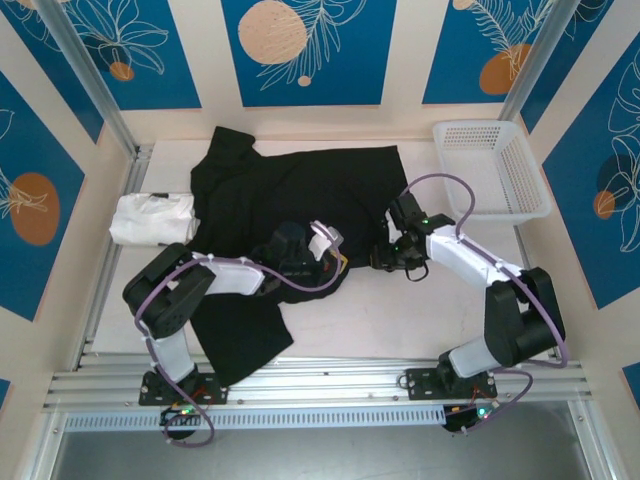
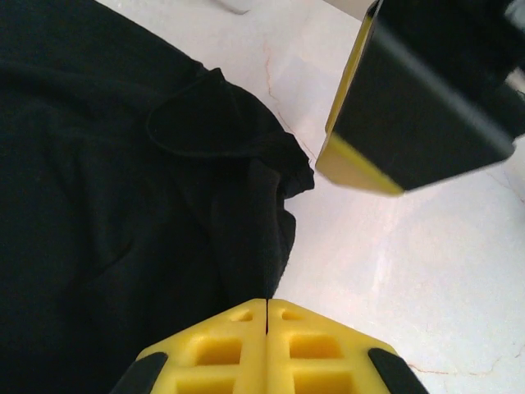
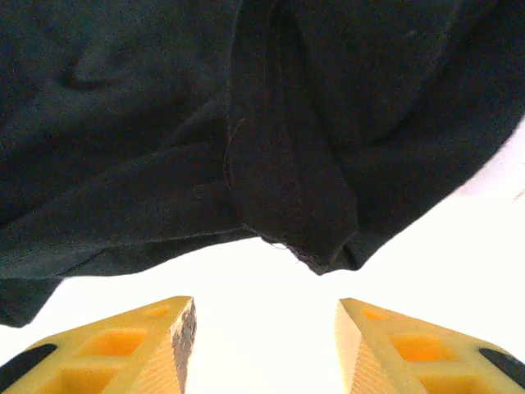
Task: Fold the inside-out t-shirt
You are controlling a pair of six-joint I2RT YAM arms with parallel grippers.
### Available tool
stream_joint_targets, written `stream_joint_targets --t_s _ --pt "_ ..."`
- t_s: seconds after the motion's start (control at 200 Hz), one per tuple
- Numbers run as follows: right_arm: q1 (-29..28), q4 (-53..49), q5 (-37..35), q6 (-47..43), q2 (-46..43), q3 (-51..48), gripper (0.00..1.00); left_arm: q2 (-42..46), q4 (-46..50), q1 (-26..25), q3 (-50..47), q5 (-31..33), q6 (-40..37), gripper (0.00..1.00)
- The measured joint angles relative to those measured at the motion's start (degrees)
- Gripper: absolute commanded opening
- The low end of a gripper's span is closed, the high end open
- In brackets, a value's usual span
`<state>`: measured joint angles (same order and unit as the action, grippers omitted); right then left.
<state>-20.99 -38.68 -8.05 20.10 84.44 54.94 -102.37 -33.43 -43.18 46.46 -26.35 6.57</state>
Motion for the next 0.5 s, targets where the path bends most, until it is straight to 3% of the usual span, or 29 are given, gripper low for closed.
stream_joint_targets --t_s 0.18,0.5 --pt "-1.2 2.4 -3.4 0.5 6.6 1.2 0.48 -0.1 0.3 0.0 0.0 0.0 0.0 0.00" --pt "1.8 1.4 -11.7 0.9 12.3 8.3 0.28 -0.1 0.5 0.0 0.0 0.0 0.0 0.00"
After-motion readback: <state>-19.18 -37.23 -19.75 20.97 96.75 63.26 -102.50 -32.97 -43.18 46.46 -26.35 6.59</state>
